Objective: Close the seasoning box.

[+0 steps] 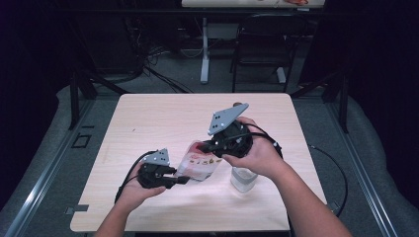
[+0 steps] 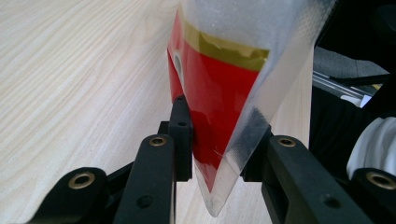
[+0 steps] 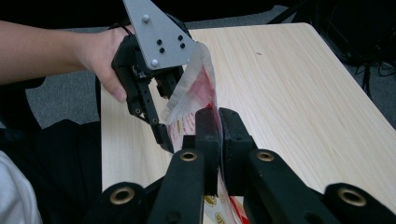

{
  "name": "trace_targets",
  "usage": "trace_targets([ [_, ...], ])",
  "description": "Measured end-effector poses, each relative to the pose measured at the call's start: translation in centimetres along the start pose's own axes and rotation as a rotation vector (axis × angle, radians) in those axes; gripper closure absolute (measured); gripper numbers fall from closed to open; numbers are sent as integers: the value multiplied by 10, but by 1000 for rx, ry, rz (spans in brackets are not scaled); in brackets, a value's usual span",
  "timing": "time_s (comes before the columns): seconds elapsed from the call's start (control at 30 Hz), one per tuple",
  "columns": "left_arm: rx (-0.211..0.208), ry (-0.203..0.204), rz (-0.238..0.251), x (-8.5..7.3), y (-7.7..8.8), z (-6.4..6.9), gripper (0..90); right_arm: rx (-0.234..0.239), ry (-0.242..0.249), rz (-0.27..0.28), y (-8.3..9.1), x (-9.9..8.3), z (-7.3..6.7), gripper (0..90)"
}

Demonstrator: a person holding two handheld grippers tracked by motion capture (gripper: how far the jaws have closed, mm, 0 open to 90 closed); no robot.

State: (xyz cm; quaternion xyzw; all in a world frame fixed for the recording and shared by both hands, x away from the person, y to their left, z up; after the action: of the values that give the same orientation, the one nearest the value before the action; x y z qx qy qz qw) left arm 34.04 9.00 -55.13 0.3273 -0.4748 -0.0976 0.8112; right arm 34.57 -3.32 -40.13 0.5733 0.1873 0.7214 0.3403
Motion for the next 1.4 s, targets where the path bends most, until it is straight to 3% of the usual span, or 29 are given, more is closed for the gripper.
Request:
trace_targets([
  [0.43,54,-20,-58,6,6,-4,726,-16,-31,60,3,-19,3,894],
  [0.8,76,-44,-120,18,14,3,729,-55,-60,147,17,-32,3,897],
  [1.17,82,-40,-166,20,17,4,730,-75,-98,190,18,-46,4,898],
  [1.4,86,-20,-190,13,16,2,731,-68,-119,198,11,-54,3,898],
])
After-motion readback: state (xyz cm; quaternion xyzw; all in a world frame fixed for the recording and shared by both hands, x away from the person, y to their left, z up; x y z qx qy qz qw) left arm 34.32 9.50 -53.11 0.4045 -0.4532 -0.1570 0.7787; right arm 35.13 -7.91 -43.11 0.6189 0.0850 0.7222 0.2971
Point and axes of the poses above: each handheld gripper's, and its own axes: y roughly backward along the jaws, x roughly out of its top, z roughly to its right, the point moved 9 cm from there along -y, roughly forward along the jaws, and after that the axes turned 13 degrees about y, right-handed, at the moved point
